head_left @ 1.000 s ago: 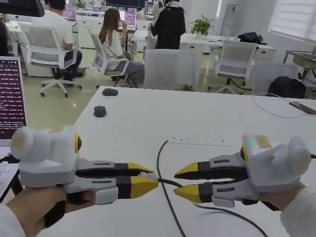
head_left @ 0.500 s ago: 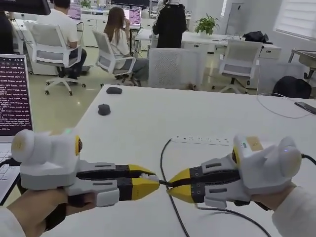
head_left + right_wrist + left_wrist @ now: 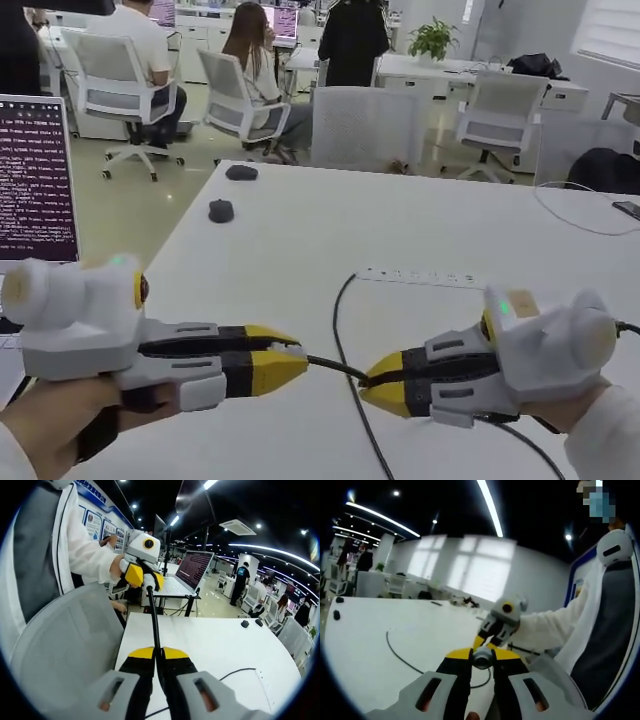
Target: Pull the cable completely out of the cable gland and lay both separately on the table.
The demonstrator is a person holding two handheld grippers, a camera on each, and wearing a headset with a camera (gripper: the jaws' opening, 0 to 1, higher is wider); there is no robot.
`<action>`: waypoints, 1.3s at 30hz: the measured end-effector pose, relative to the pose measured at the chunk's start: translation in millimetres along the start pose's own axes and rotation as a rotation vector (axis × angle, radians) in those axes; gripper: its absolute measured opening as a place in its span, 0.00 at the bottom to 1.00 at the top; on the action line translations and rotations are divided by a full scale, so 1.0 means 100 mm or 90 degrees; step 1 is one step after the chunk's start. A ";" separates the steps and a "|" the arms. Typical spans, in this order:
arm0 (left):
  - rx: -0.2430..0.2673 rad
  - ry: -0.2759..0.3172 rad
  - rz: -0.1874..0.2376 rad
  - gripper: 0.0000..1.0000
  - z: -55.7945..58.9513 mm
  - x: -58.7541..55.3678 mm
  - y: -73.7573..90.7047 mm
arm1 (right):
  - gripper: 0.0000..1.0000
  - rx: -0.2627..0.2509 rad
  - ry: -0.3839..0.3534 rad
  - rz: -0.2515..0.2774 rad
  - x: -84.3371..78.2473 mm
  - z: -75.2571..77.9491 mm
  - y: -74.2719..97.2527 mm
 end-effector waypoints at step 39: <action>0.056 0.099 0.013 0.16 -0.24 -0.47 0.30 | 0.07 -0.057 -0.178 -0.238 -1.68 0.31 -0.85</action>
Point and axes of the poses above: the centre of the closed fingertips' face, and the gripper's own axes: y roughly backward along the fingers, z roughly to its right, x roughly out of its top, the point moved 6 cm from there along y, roughly backward along the fingers, and after that the axes turned 1 degree about -x, right-handed, at the moved point
